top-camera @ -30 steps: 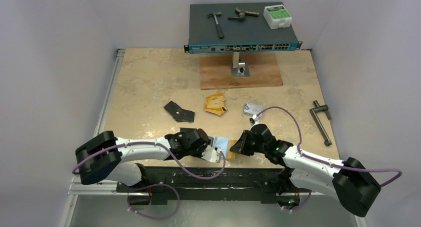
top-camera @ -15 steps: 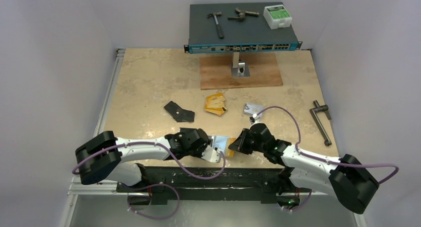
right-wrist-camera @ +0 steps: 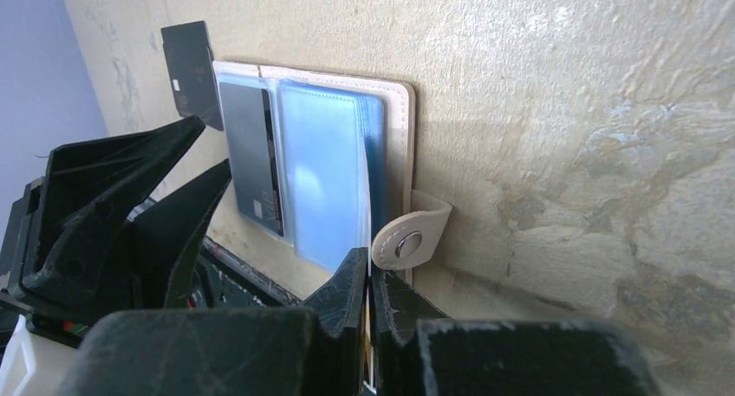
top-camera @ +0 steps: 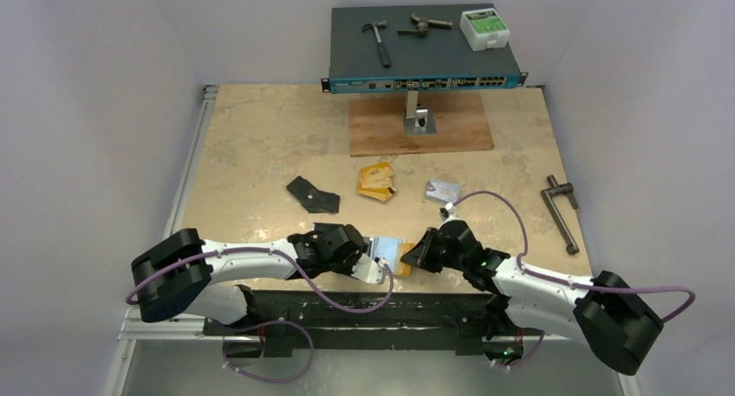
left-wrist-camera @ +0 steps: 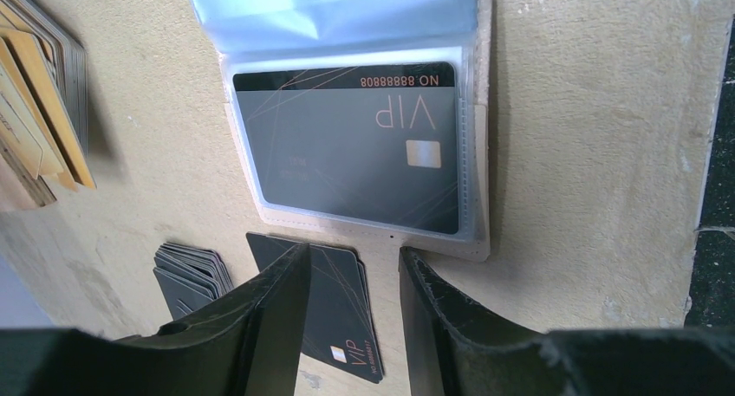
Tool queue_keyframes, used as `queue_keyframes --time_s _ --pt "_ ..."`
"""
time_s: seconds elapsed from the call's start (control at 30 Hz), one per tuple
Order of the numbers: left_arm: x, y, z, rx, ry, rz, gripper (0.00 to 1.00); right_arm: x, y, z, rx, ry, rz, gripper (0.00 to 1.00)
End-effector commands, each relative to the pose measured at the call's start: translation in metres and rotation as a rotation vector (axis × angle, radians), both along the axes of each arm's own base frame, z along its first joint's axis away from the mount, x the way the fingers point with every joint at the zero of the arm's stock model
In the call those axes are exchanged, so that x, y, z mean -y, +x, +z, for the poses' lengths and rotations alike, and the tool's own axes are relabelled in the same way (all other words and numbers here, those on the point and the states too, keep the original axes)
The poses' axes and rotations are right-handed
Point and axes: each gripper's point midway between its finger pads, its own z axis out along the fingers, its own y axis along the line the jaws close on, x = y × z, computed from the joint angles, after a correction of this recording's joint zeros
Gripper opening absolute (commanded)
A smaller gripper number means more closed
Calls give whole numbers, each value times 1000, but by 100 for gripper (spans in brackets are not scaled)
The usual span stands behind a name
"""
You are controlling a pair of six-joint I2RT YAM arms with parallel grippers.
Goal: Put the credit cards into the card holder
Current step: Turn over the card slot in the card holder.
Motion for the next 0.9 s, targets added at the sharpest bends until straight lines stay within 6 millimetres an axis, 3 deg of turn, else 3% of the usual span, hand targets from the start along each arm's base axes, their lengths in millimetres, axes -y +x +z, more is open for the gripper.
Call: queue_keyframes --time_s 0.0,0.23,0.43,0.87 --pt "6 -1 7 -1 -31 -3 41 -8 9 3 29 11 13 0" --pt "3 -2 5 2 -23 -3 41 -17 13 17 81 52 47 0" --pt "6 -1 8 6 -32 -2 41 -30 17 41 161 112 107 0" --pt "9 -1 17 7 -96 10 40 -55 27 43 152 129 179 0"
